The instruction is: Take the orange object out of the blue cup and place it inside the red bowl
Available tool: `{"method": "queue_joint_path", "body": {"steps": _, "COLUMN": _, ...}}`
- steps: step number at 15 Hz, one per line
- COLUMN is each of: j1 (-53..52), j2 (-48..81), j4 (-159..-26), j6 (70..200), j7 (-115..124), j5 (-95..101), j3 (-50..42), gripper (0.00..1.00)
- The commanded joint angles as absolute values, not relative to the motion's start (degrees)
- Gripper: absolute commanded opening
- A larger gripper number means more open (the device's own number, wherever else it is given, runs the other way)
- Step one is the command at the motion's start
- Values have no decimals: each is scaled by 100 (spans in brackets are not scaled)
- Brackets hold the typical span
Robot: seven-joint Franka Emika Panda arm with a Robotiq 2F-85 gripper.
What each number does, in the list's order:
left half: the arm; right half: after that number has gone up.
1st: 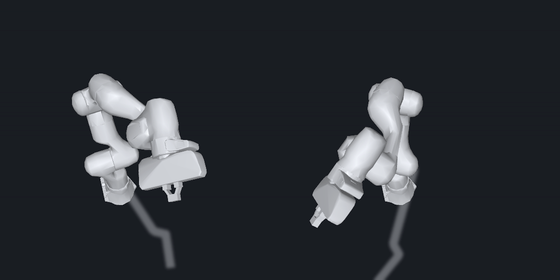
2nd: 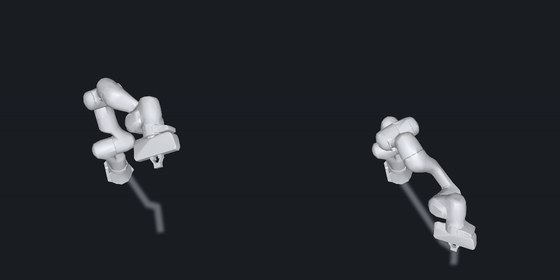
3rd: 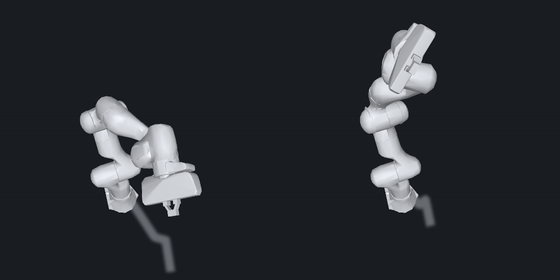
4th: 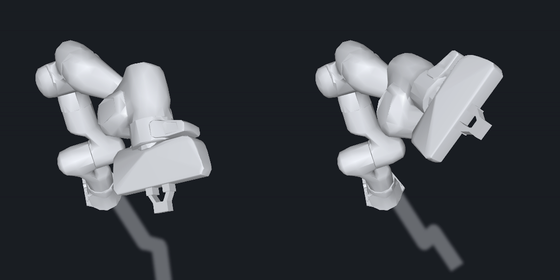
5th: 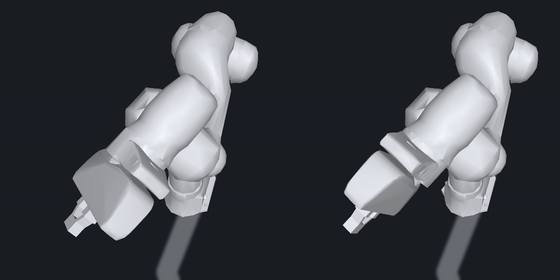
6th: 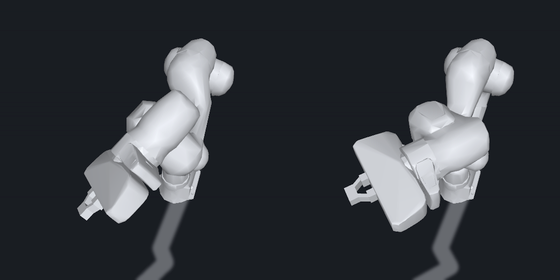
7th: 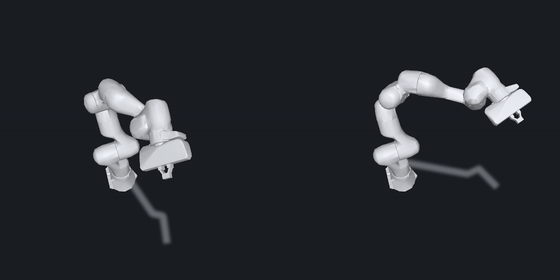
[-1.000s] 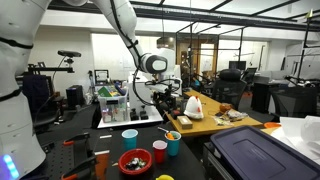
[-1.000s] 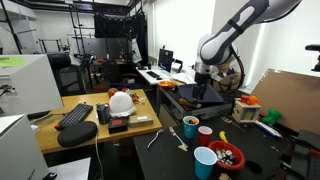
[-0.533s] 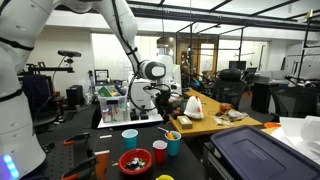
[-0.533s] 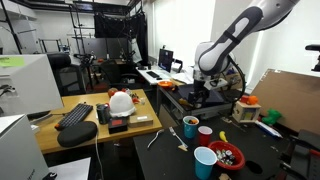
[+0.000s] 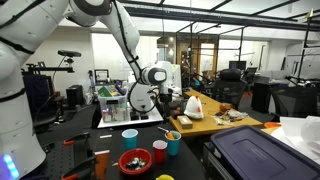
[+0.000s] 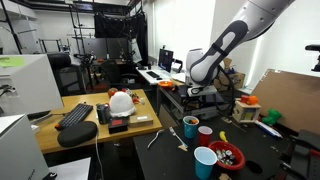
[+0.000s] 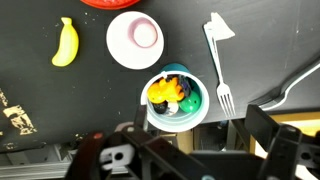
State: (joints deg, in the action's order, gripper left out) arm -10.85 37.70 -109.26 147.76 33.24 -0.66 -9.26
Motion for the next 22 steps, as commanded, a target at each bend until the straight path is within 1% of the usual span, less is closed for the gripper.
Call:
{"method": "queue_joint_path", "body": {"steps": 1, "j1": -1419, "j2": 3848, "j4": -10552, "j6": 14589, "j7": 4279, "j5": 25, "j3": -1305, "gripper": 100}}
{"method": "queue_joint_path", "body": {"steps": 7, "j1": -1432, "j2": 3970, "j4": -10230, "j6": 14284, "j7": 5645, "j5": 26, "j3": -1430, "gripper": 100}}
{"method": "queue_joint_path", "body": {"steps": 8, "j1": -1443, "j2": 3829, "j4": -10308, "j6": 14274, "j7": 5692, "j5": 64, "j3": -1401, "gripper": 100}}
{"method": "queue_joint_path", "body": {"steps": 9, "j1": -1298, "j2": 3967, "j4": -10323, "j6": 14491, "j7": 5469, "j5": 71, "j3": -1277, "gripper": 100}}
{"method": "queue_joint_path", "body": {"steps": 22, "j1": -1300, "j2": 3950, "j4": -10280, "j6": 14471, "j7": 5544, "j5": 78, "j3": -1273, "gripper": 100}}
